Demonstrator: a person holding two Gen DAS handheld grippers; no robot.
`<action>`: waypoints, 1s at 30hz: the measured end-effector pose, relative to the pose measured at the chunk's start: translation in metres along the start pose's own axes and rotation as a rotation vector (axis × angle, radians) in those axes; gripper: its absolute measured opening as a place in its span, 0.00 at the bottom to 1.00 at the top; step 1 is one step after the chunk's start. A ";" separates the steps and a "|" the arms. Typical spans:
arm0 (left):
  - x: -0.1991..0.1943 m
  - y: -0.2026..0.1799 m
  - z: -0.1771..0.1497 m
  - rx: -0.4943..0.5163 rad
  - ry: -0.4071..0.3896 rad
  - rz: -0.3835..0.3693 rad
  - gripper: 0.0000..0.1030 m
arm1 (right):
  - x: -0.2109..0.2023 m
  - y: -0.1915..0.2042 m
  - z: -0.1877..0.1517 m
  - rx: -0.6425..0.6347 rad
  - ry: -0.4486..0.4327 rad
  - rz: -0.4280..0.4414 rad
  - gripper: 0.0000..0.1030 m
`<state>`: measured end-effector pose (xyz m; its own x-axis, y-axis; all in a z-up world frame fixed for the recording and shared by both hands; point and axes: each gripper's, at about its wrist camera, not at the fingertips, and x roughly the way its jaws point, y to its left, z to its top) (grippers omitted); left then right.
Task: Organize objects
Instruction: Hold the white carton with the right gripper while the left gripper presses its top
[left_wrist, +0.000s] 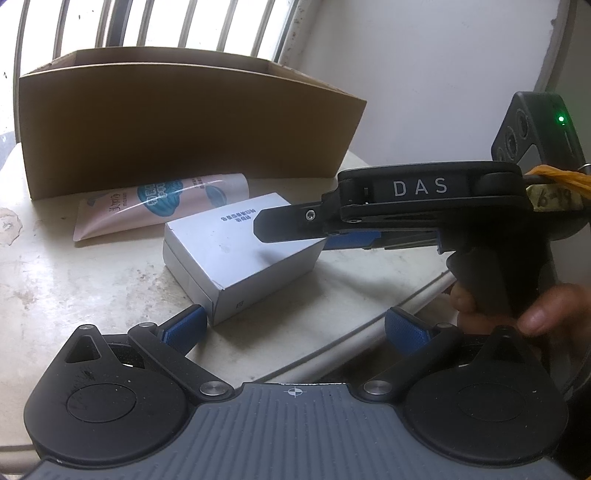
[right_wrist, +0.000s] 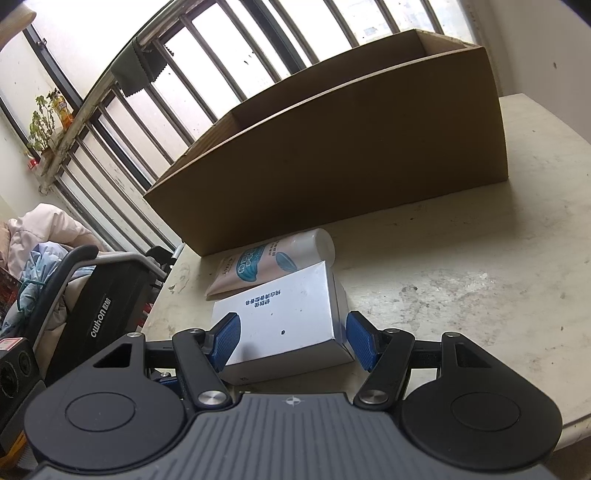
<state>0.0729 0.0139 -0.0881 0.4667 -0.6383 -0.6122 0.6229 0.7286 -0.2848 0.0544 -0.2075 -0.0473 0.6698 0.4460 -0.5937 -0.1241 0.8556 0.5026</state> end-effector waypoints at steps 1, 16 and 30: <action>0.000 0.000 0.000 0.001 0.000 0.000 1.00 | 0.000 0.000 0.000 0.001 0.000 0.000 0.65; 0.007 -0.001 0.001 0.116 -0.032 0.150 0.91 | -0.002 -0.014 0.002 0.051 0.011 0.031 0.65; 0.010 0.006 0.004 0.087 -0.074 0.215 0.63 | 0.009 -0.011 0.002 0.031 0.004 0.030 0.58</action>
<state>0.0833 0.0110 -0.0927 0.6373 -0.4894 -0.5953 0.5546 0.8276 -0.0866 0.0639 -0.2135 -0.0569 0.6631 0.4728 -0.5803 -0.1214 0.8329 0.5399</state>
